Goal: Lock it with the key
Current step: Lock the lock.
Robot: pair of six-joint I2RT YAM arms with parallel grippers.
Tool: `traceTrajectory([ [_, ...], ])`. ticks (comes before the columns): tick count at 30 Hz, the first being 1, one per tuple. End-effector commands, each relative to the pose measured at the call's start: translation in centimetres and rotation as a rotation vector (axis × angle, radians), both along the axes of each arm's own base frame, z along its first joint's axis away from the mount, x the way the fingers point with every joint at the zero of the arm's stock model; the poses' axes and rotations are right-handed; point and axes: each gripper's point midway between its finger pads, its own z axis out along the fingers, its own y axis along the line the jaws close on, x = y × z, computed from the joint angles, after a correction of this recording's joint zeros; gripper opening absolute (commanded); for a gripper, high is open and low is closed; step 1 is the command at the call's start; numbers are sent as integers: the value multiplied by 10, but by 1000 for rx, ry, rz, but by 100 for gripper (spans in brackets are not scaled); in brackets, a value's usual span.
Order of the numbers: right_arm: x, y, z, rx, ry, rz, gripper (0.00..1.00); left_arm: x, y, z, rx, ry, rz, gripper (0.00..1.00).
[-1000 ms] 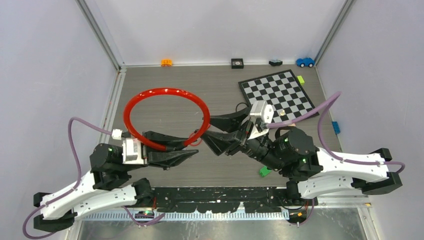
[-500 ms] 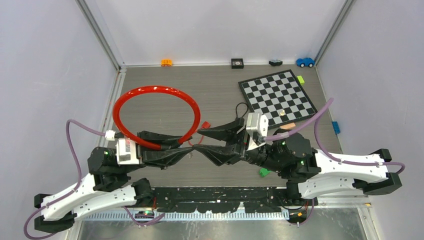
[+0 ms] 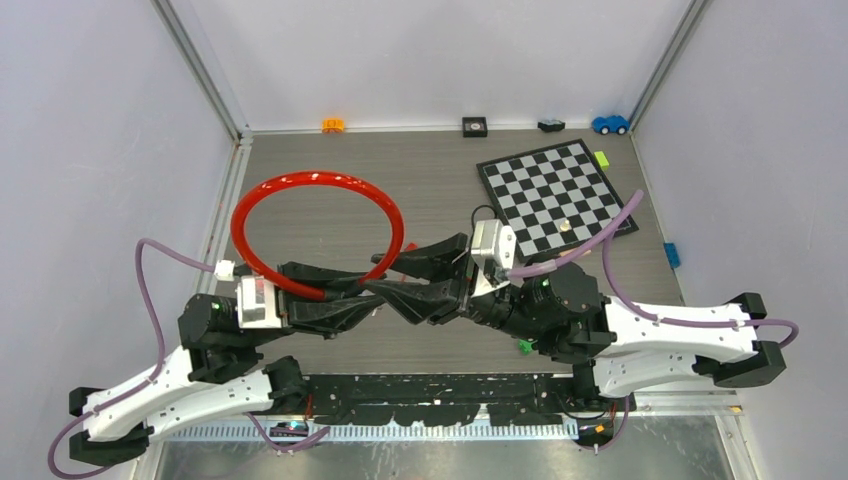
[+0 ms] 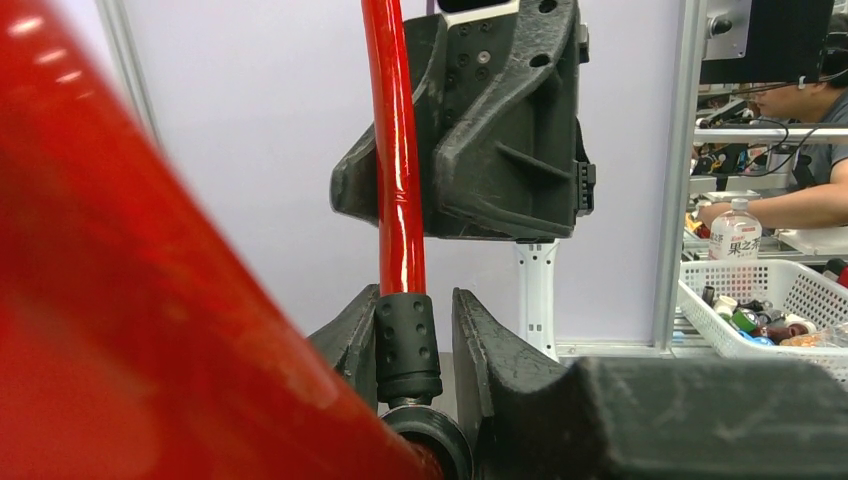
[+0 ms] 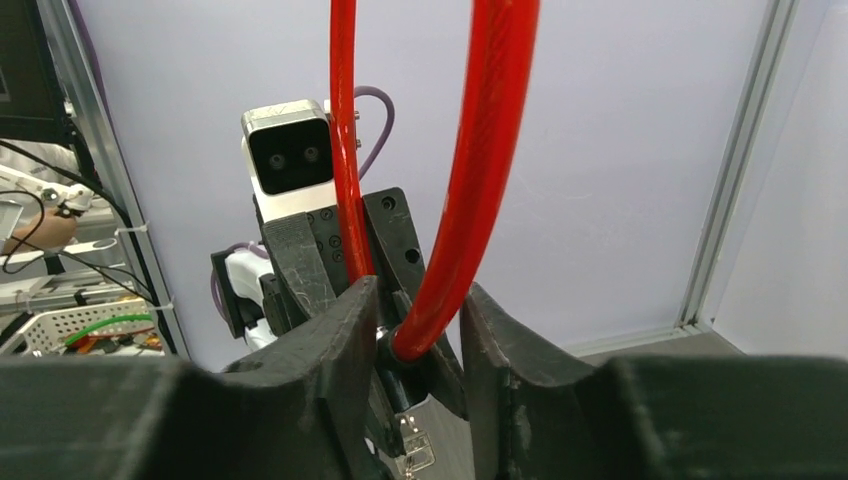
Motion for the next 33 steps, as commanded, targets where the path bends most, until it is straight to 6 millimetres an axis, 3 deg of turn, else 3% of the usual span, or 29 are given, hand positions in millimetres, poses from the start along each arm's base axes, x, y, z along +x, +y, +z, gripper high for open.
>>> traceTrajectory([
  [1, -6, -18, 47, 166, -3, 31, 32, -2, 6, 13, -56, -12, -3, 0],
  [3, -8, -22, 50, 189, -18, 37, 7, -2, 4, 9, -47, -8, -2, 0],
  [4, -8, -24, 50, 196, -26, 33, 2, -1, 5, 8, -44, -7, -1, 0],
  [11, 3, -61, 68, 302, -32, -49, 1, -1, 9, -5, -26, 15, 5, 0],
  [15, 5, -71, 72, 319, -26, -64, 1, -2, 11, -8, -26, 25, 4, 0],
  [26, -1, -57, 63, 310, 17, -6, 1, -1, 7, -7, -32, 19, 0, 0],
  [33, -9, -36, 45, 234, 51, 60, 1, -6, 20, 0, -123, -85, 25, 0],
])
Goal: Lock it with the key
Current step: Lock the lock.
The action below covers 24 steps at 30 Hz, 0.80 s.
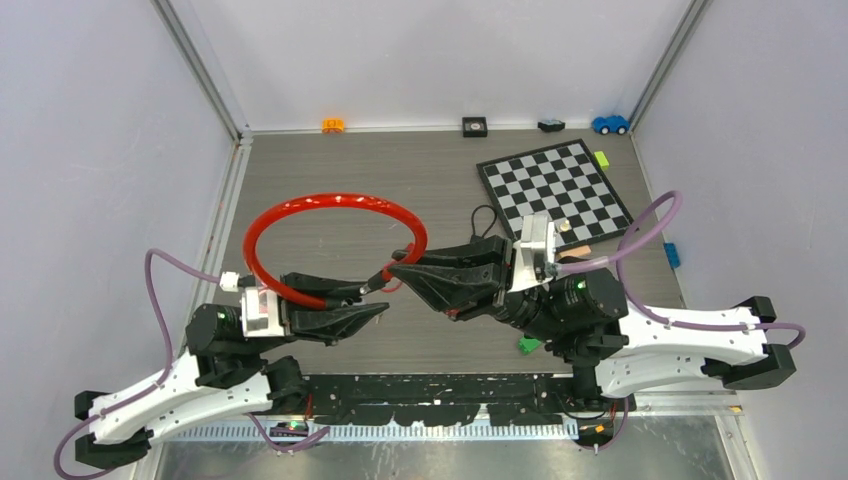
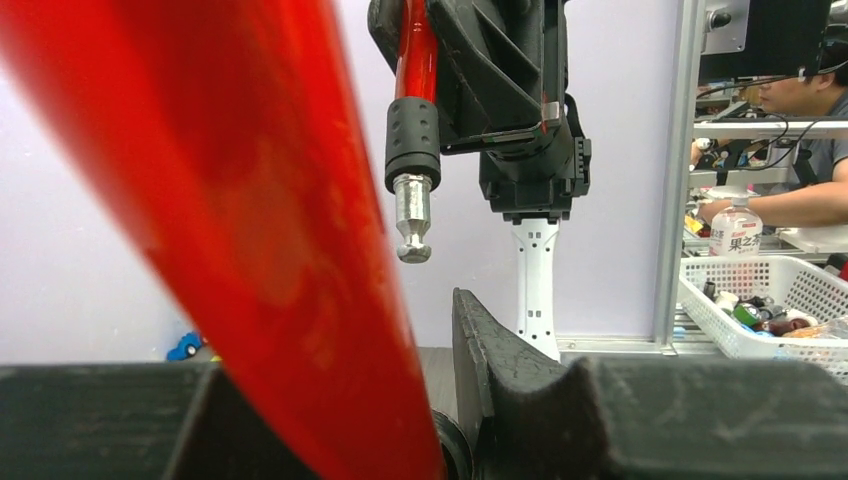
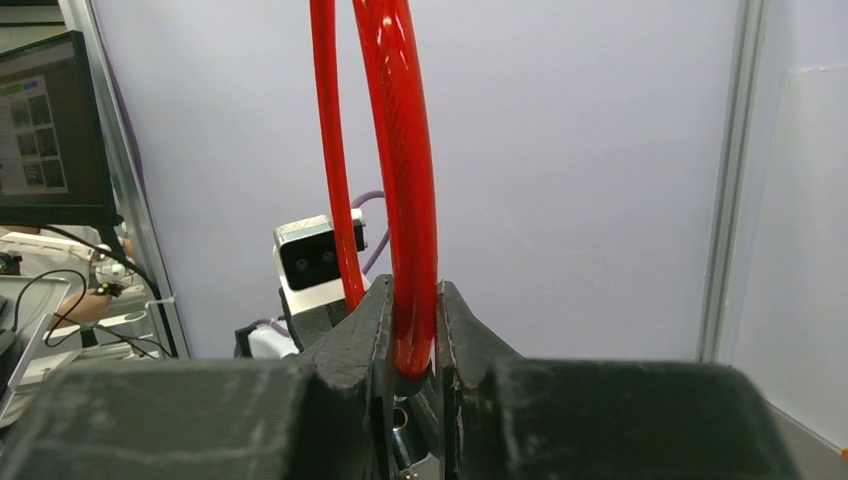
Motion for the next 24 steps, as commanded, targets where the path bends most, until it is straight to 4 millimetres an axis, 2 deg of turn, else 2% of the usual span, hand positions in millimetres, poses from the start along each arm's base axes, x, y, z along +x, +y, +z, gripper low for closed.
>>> traceTrajectory([
  [1, -10, 2, 10, 31, 21, 69, 1, -8, 19, 22, -127, -116, 27, 0],
  [5, -14, 14, -1, -5, 46, 104, 1, -18, 21, 24, -127, -200, 11, 0],
  [13, -5, 33, -20, -27, 83, 72, 1, -30, 19, 30, -135, -263, -41, 0],
  [24, -15, 35, 0, 54, 71, 138, 1, -30, 16, 27, -123, -296, -37, 0],
])
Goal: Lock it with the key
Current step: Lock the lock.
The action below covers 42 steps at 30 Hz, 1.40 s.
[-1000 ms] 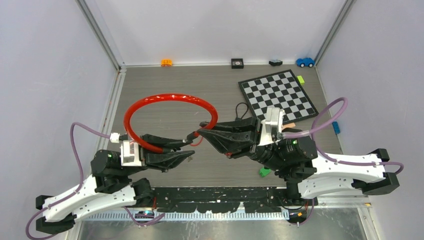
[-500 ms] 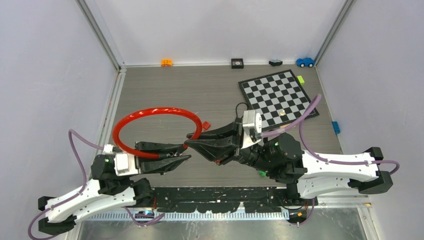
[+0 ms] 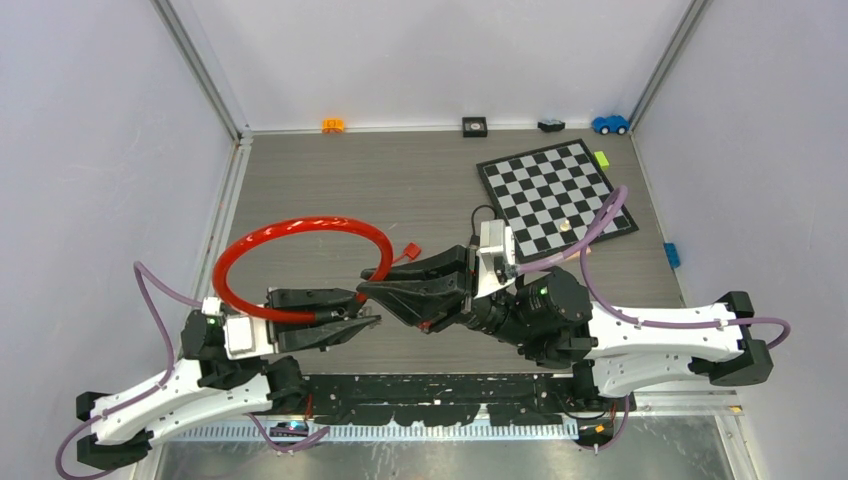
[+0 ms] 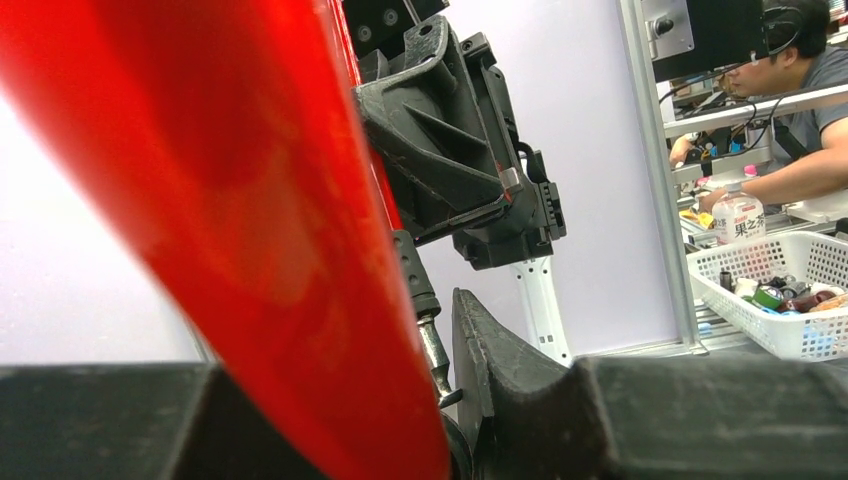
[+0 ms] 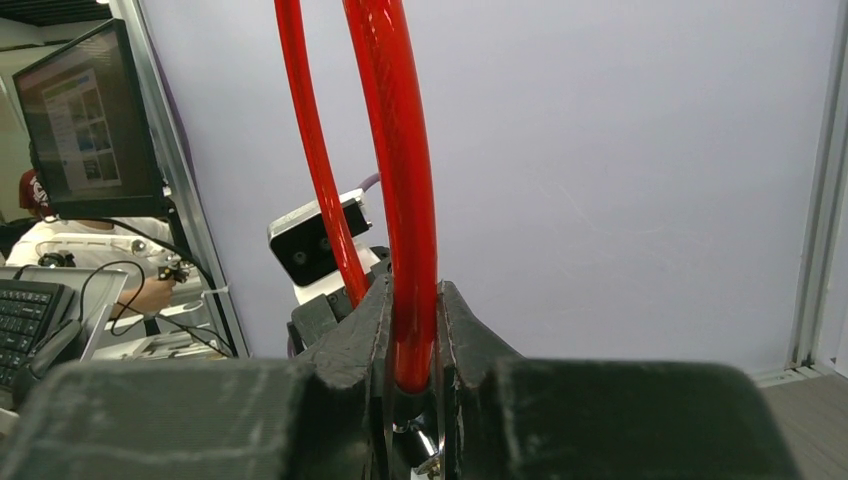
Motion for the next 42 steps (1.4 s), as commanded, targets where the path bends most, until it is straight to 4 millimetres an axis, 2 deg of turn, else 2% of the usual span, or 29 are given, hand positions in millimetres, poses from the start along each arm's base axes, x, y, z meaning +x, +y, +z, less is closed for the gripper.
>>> traceTrajectory([
  [1, -6, -5, 23, 79, 1, 37, 1, -8, 8, 16, -54, -77, -5, 0],
  [8, -6, -13, 24, 65, -52, 13, 1, -9, 9, 10, -62, -168, 34, 0],
  [17, -15, -28, 27, 34, -217, -12, 1, -15, 1, -11, 101, -492, 128, 0],
  [23, -17, -41, 36, 119, -236, -20, 1, -10, 4, -4, 139, -667, 222, 0],
  [27, -11, -50, 45, 218, -220, -61, 1, -8, 5, 1, 142, -728, 264, 0],
  [32, -13, -53, 49, 312, -260, -83, 1, -8, 10, 13, 111, -789, 312, 0],
  [38, -15, -48, 40, 388, -342, -160, 1, -5, 16, 27, 57, -803, 369, 0],
  [42, -20, -34, 27, 353, -422, -202, 1, 1, 21, 35, 30, -783, 420, 0],
])
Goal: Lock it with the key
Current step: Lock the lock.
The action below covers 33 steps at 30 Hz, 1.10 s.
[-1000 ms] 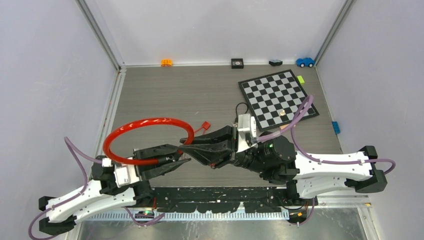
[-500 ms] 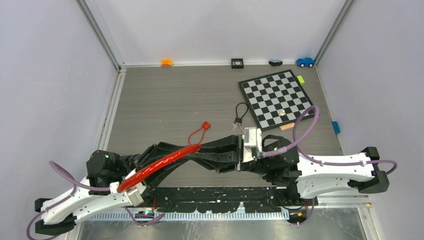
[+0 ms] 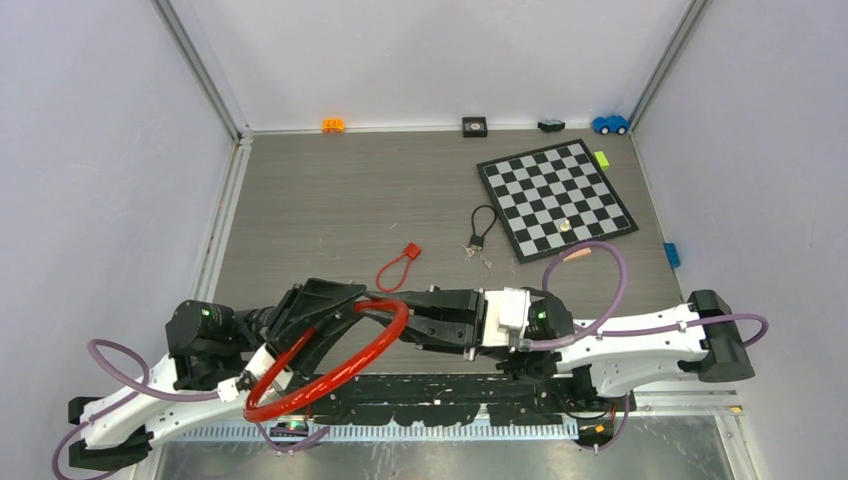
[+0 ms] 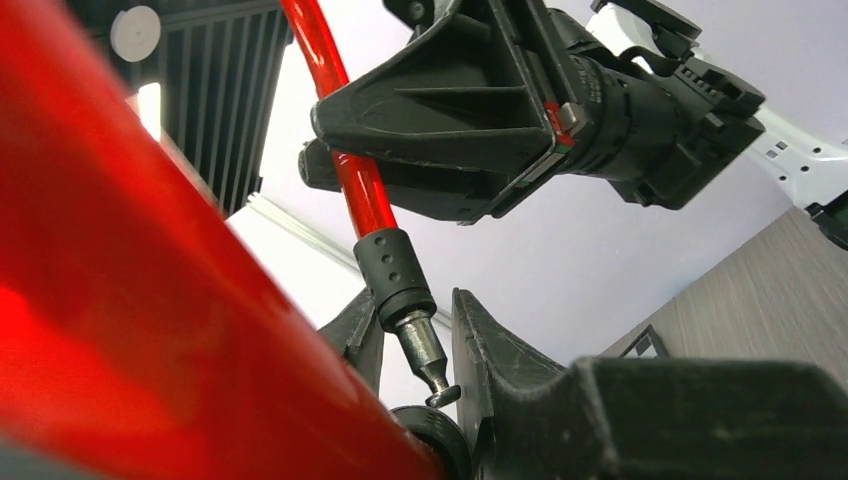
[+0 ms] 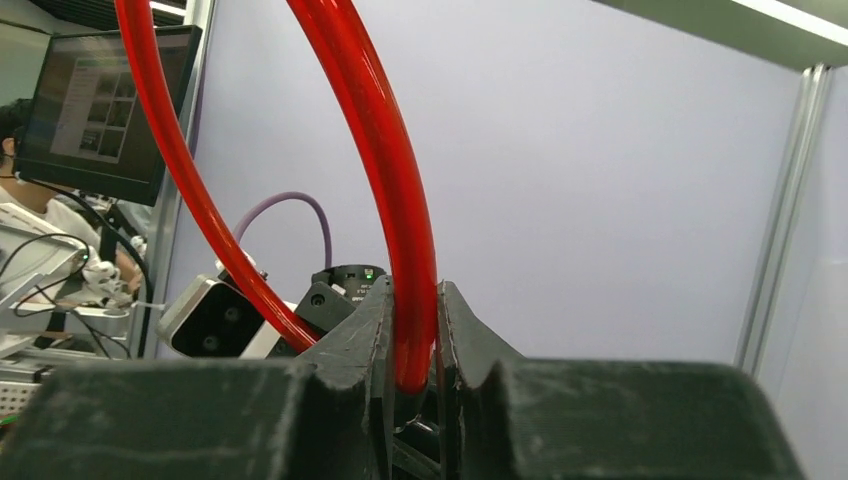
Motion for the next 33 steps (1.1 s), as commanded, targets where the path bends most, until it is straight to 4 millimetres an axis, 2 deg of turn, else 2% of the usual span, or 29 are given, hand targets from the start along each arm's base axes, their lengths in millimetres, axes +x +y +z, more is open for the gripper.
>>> traceTrajectory([
  [1, 4, -24, 26, 158, -68, -114, 1, -4, 17, 31, -118, -61, 22, 0],
  [12, -5, -11, 1, 109, -126, -226, 1, 1, 24, 41, -173, -37, 51, 0],
  [27, -26, -8, 20, 206, -162, -199, 1, 0, 26, 42, -179, -21, 41, 0],
  [33, -24, 0, 10, 176, -183, -234, 1, -1, 26, 43, -182, -8, 30, 0],
])
